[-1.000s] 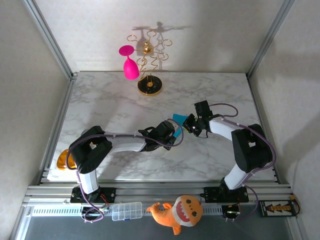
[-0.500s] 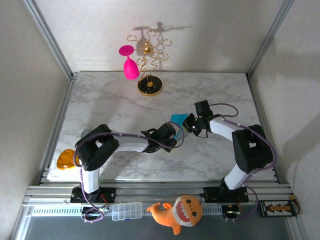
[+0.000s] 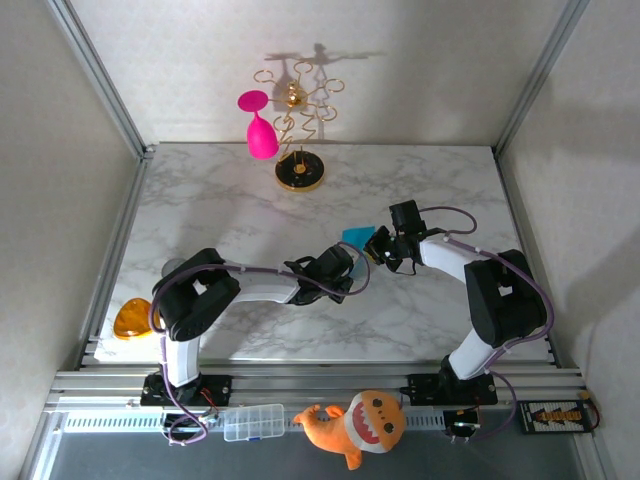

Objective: Fold a paper plane with a square sheet of paper (pick it up from the middle)
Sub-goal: Fold the wing for the fifth time at the center of the table.

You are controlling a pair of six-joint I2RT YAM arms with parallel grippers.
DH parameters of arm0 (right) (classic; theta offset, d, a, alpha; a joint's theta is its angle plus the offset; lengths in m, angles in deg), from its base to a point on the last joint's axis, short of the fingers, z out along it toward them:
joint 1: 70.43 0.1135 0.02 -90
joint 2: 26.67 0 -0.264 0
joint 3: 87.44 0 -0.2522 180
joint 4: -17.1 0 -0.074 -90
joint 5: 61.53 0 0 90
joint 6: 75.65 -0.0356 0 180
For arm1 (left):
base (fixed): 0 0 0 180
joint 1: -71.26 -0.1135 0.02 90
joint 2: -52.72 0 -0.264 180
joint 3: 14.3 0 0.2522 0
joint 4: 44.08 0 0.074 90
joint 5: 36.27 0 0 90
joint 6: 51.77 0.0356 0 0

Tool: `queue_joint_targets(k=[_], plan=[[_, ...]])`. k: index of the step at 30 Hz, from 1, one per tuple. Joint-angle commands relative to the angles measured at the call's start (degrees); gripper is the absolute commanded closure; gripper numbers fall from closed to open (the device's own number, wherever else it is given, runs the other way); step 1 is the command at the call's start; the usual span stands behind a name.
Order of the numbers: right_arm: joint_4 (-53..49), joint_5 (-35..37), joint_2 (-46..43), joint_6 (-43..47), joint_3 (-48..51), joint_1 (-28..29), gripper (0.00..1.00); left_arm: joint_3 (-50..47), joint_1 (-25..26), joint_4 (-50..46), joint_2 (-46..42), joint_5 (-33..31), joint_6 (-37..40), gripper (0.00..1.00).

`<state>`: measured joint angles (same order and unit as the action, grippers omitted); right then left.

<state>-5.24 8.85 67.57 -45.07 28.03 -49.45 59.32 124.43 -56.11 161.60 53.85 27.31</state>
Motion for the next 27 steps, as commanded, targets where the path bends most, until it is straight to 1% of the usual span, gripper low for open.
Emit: queue_joint_targets(k=[1,4,10,19,22,25,27], plan=[[-0.6,-0.8,-0.9,-0.3,-0.6,-0.1,0.94,2.2,0.3,-3.3,-3.0,-1.6,-1.9,0.72],[-0.6,-0.8,-0.8,-0.3,-0.5,-0.1,0.94,3.8,0.2,-5.9,-3.3,-2.0,-4.7,0.72],[-0.6,-0.8,-0.7,-0.3,-0.5,-0.1,0.94,8.1,0.1,-12.9,-0.4,-2.3,-9.5,0.71],[-0.3,-1.1,-0.6,-0.3,-0.5,-0.1,0.93,9.5,0.0,-13.5,1.9,-0.5,-11.6,0.68],[-0.2,-1.4,-0.5,-0.3,-0.5,-0.1,0.93,9.7,0.0,-13.6,2.7,-0.9,-11.8,0.68],[-0.1,-1.6,-0.5,-0.3,-0.5,-0.1,0.93,10.1,0.1,-14.0,3.4,-2.0,-12.0,0.71],[-0.1,-1.8,-0.4,-0.3,-0.6,-0.1,0.93,10.3,0.3,-14.3,3.7,-3.0,-11.7,0.71]])
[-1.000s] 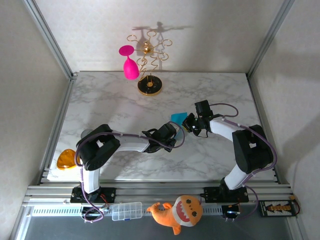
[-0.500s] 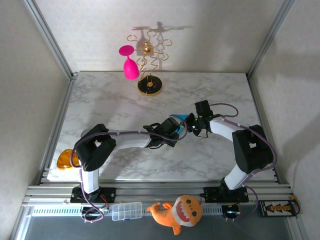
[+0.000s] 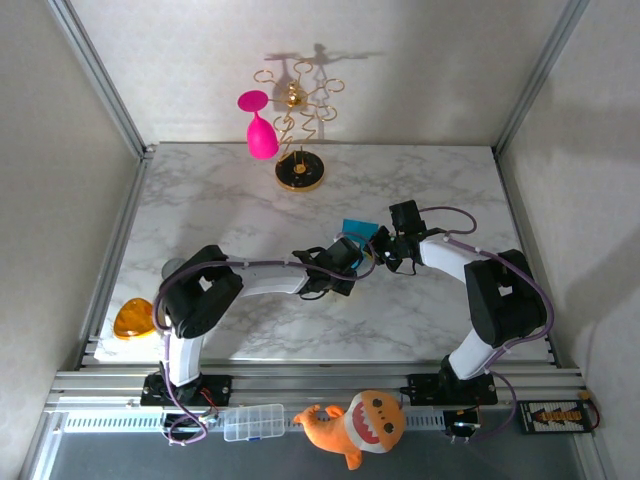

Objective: Fold a paper plane with a square sheet of paper (pick it up from the middle)
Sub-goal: Fold the wing for the fifth time at the center of the table.

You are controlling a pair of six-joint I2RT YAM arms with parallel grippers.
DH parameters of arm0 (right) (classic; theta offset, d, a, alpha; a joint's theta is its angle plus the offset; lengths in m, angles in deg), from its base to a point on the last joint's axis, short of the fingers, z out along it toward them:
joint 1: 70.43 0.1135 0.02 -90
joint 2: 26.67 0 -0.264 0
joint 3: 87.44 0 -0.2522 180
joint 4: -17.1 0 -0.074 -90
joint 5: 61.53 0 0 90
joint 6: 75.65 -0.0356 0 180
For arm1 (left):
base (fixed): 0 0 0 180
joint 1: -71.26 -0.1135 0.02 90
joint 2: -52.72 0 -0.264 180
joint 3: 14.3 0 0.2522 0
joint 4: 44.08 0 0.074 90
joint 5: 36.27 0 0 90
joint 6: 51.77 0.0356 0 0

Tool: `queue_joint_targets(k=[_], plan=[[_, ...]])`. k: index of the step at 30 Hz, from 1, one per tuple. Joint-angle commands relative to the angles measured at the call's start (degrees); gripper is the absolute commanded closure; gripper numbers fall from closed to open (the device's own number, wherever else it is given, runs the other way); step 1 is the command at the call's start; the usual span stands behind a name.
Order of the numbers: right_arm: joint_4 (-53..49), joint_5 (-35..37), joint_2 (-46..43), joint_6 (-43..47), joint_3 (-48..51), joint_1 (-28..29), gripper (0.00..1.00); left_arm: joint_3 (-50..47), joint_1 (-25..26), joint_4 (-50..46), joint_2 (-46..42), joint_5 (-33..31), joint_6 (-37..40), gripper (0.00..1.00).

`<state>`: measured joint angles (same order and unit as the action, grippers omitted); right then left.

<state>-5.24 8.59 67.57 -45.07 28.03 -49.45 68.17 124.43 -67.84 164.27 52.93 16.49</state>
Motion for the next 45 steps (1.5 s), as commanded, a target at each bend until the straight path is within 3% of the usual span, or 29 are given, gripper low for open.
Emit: queue_joint_targets(k=[1,13,19,26,34,45], plan=[[-0.1,-1.5,-0.4,-0.4,-0.6,-0.1,0.92,1.4,0.4,-2.7,1.1,-2.5,-0.9,0.71],[-0.5,-1.6,-0.1,-0.6,-1.0,-0.1,0.92,-0.4,1.0,-0.9,-2.1,-2.5,0.4,0.63],[-0.6,-2.3,-0.1,-1.1,-1.1,-0.2,0.91,0.2,1.7,-2.0,-1.0,-6.0,1.6,0.64],[-1.6,-3.9,0.3,-2.4,-1.9,-0.4,0.9,1.2,2.7,-3.6,0.2,-10.9,3.4,0.7],[-2.3,-4.0,0.9,-2.5,-2.5,-0.5,0.89,1.4,3.1,-3.9,0.3,-11.8,3.6,0.82],[-2.6,-3.2,1.1,-2.4,-2.2,-0.6,0.89,0.7,3.1,-4.9,-0.5,-14.1,3.7,0.8]])
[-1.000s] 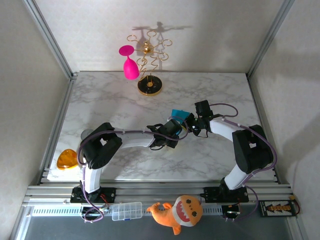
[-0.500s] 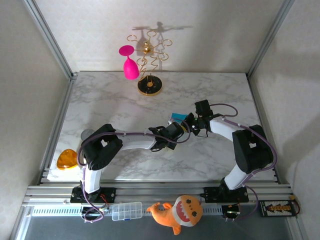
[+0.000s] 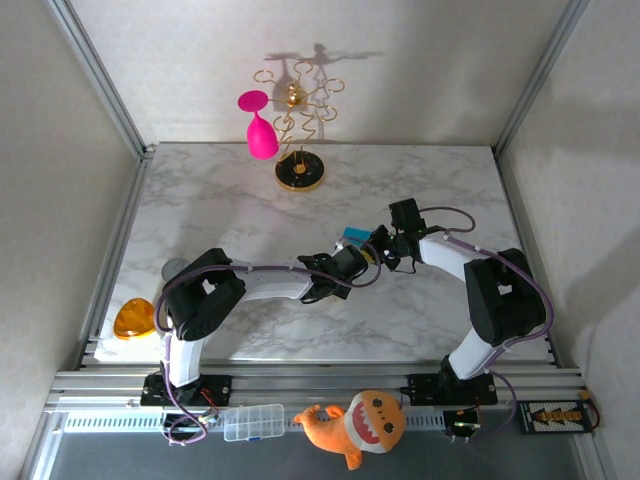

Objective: Fold a paper plane with a square sheet of paper (pick it up from the middle)
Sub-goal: Fold the wing for the fifth time at the center of the table.

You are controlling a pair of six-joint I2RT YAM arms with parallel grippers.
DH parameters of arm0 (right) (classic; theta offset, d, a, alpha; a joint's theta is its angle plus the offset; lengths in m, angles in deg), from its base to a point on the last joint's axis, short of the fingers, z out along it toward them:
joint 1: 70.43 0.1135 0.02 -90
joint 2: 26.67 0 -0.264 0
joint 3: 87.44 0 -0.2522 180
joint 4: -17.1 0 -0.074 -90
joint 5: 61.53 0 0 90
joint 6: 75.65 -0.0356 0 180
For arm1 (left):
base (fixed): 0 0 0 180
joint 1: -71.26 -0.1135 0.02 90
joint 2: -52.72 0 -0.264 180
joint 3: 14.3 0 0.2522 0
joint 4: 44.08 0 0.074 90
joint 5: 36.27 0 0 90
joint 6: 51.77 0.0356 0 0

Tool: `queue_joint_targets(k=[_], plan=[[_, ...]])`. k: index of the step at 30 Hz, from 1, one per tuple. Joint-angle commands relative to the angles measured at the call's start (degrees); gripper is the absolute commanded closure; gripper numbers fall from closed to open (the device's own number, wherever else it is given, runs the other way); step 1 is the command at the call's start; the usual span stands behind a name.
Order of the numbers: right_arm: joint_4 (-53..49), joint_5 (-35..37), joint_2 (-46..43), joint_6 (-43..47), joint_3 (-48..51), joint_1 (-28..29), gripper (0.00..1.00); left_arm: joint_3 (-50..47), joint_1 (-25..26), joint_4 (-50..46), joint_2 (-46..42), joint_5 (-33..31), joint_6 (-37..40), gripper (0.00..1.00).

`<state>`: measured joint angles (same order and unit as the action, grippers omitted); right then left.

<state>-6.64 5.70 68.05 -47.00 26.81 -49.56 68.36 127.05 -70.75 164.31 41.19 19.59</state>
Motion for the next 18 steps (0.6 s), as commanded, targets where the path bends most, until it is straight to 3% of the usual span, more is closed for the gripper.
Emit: queue_joint_targets(k=[1,14,16,18], plan=[[-1.2,-0.3,0.6,-0.4,-0.9,-0.6,0.89,0.3,0.5,-2.0,-0.7,-2.4,0.6,0.8],[-1.0,-0.1,0.9,-0.3,-1.0,-0.5,0.89,-0.7,0.5,-2.5,-1.6,-3.0,0.7,0.86],[-0.9,-0.1,0.9,-0.3,-1.0,-0.6,0.87,-0.9,0.4,-2.1,-1.5,-3.0,0.7,0.89],[-0.9,-0.1,0.6,-0.1,-1.1,-0.6,0.78,-1.0,0.3,-1.9,-1.4,-2.3,0.6,0.93]])
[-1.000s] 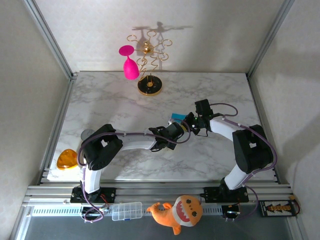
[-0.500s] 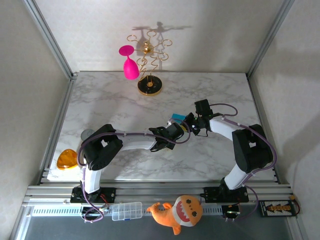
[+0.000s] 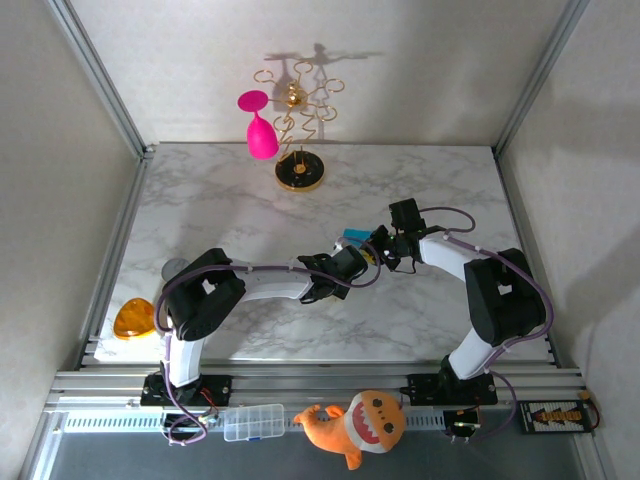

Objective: Fold a paper plane with a square sheet of paper (pick it up from the middle)
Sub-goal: Fold the wing for the fifth time at the center of the table.

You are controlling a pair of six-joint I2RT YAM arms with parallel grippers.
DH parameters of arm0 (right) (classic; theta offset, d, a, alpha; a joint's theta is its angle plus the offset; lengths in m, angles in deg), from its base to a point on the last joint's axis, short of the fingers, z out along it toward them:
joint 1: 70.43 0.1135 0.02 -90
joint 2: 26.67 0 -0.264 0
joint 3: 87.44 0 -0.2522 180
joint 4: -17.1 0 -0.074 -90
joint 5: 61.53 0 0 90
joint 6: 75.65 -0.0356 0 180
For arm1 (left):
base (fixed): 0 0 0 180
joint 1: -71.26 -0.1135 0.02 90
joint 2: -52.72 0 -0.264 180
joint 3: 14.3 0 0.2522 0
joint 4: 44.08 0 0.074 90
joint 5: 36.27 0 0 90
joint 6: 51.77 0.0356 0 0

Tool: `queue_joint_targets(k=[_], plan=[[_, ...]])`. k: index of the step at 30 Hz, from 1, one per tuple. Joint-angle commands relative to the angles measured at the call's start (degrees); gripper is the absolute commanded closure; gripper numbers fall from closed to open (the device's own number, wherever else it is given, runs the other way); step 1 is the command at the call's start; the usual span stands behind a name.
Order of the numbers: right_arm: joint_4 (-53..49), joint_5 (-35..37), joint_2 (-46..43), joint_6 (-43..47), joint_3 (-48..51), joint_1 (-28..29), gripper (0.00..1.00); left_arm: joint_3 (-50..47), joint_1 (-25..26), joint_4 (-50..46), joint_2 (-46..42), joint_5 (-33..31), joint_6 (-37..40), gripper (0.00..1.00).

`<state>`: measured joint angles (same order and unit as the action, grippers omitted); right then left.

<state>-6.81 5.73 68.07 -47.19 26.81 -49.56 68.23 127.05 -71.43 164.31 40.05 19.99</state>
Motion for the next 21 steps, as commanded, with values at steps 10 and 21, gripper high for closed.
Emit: queue_joint_targets(k=[10,21], plan=[[-3.2,3.3,-2.1,1.9,-2.5,-1.3,0.33,-2.5,-2.2,0.7,-2.8,8.2,0.2,1.0],[-1.5,3.6,-4.7,5.0,-1.6,-2.5,0.25,-5.0,-10.3,3.7,-5.7,30.6,-4.8,1.0]])
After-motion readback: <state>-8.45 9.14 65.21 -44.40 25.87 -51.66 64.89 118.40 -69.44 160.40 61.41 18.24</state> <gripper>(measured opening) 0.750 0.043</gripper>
